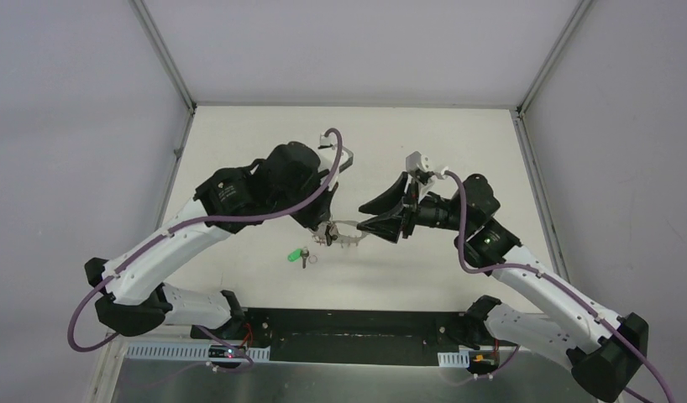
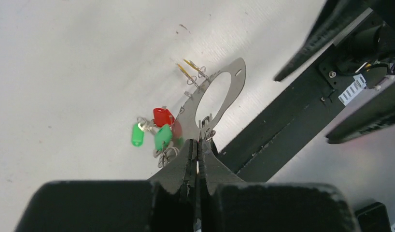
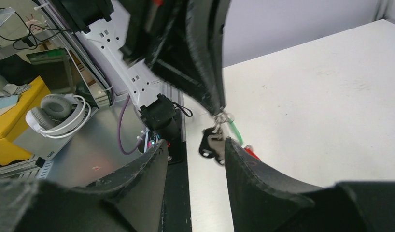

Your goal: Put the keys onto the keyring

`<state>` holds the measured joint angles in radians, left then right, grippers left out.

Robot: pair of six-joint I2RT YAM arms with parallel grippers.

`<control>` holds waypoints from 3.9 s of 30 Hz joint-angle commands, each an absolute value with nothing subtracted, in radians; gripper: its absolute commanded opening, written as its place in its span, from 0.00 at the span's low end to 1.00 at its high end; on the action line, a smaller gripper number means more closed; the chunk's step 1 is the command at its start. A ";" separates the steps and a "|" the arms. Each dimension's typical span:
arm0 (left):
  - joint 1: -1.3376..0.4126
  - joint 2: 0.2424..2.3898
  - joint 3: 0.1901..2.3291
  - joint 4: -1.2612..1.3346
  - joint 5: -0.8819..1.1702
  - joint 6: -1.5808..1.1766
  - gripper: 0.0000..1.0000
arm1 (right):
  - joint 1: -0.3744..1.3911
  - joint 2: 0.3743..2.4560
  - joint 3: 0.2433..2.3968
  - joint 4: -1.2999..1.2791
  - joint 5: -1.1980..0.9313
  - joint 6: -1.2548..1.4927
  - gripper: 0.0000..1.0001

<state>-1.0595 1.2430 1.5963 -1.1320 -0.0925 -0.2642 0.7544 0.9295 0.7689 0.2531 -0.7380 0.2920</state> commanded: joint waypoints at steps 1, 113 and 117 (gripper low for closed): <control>-0.902 1.256 1.611 -0.967 0.179 -0.081 0.00 | 0.709 0.895 0.768 0.195 -0.799 0.282 0.49; -0.726 0.687 1.030 -0.332 0.465 0.041 0.51 | 0.755 1.207 0.867 0.649 -0.838 0.384 0.00; -0.726 0.617 0.914 -0.212 0.466 0.025 0.40 | 0.755 1.199 0.863 0.649 -0.843 0.386 0.00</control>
<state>-0.7258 0.6674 0.9916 -0.4599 0.4507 0.0795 0.7506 1.2449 0.8635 0.5793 -0.8463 0.3737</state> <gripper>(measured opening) 0.458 0.009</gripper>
